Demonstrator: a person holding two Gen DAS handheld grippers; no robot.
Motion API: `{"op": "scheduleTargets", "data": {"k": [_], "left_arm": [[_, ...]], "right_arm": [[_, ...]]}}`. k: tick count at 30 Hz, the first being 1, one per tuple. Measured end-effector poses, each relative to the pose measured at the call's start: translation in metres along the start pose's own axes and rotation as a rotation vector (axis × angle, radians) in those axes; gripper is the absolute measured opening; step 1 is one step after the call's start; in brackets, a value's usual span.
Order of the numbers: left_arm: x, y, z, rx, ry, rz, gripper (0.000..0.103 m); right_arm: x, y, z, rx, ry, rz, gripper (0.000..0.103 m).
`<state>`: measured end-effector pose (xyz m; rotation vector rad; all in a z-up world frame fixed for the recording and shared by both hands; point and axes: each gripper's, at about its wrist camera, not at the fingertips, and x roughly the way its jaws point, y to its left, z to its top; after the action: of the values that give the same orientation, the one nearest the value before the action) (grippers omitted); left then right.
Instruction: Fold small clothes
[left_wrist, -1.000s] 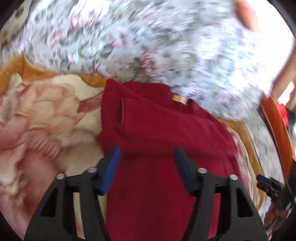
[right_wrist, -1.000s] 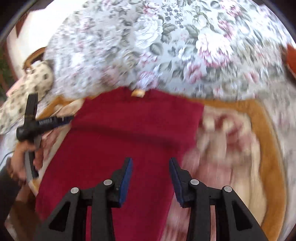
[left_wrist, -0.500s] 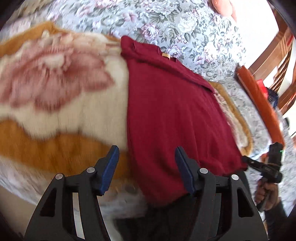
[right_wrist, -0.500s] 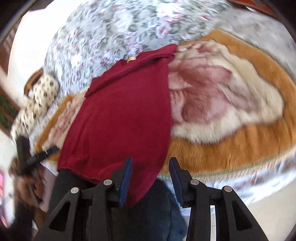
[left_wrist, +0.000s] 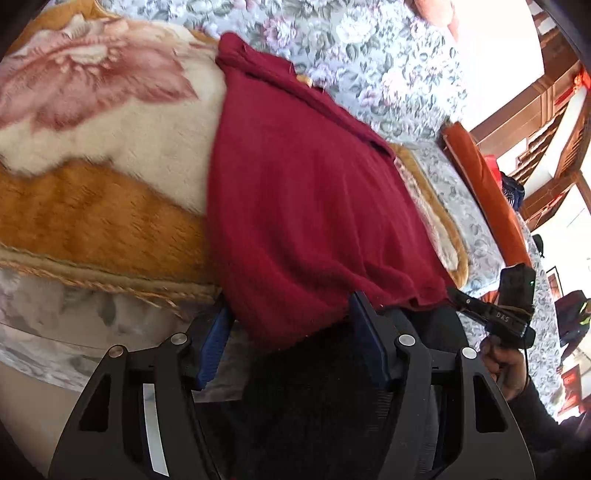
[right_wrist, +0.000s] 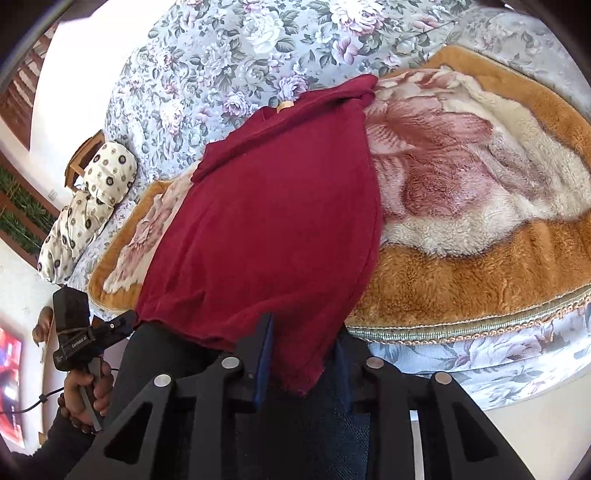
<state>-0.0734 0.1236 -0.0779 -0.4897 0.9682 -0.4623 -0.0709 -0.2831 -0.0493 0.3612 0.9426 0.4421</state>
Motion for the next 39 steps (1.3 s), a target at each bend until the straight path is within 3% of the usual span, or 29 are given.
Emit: {"op": "scheduleTargets", "data": {"k": [3,7,9,10,11,12,14,17,23,27,33,36,39], "left_arm": [[0.000,0.002,0.000,-0.034,-0.028,-0.009,0.062],[-0.008,0.009,0.002,-0.109,-0.068,-0.050,0.049],[-0.008,0.014,0.006,-0.156,-0.078,-0.063,0.033],[-0.006,0.016,0.006,-0.169,-0.074,-0.059,0.015],[-0.002,0.017,0.007,-0.185,-0.060,-0.040,0.008],[-0.002,0.017,0.006,-0.187,-0.062,-0.008,0.008],[-0.004,0.013,0.004,-0.179,-0.068,0.022,0.006],[-0.015,0.000,0.003,-0.150,-0.096,0.054,0.006],[-0.069,-0.023,-0.001,-0.125,-0.199,-0.015,0.006],[-0.109,-0.044,-0.020,-0.079,-0.291,-0.077,0.006],[-0.147,-0.069,-0.046,-0.079,-0.354,-0.177,0.006],[-0.150,-0.079,-0.036,-0.088,-0.388,-0.220,0.006],[-0.133,-0.076,-0.001,-0.110,-0.409,-0.239,0.006]], "right_arm": [[0.001,-0.004,-0.001,0.014,-0.002,0.017,0.028],[0.004,-0.009,-0.001,0.035,0.008,0.041,0.028],[0.006,-0.012,-0.001,0.056,0.015,0.049,0.033],[0.007,-0.015,-0.001,0.069,0.019,0.050,0.036],[0.008,-0.017,0.000,0.084,0.024,0.051,0.036],[0.007,-0.017,-0.001,0.087,0.023,0.055,0.036],[0.005,-0.011,0.001,0.033,0.007,0.061,0.015],[-0.007,0.004,0.004,-0.042,-0.032,0.062,0.008],[-0.056,0.016,0.004,-0.061,-0.094,0.181,0.008],[-0.097,0.028,-0.003,-0.083,-0.120,0.260,0.008],[-0.144,0.045,-0.017,-0.087,-0.126,0.323,0.008],[-0.164,0.045,-0.007,-0.063,-0.156,0.369,0.008],[-0.161,0.036,0.020,-0.011,-0.212,0.415,0.008]]}}
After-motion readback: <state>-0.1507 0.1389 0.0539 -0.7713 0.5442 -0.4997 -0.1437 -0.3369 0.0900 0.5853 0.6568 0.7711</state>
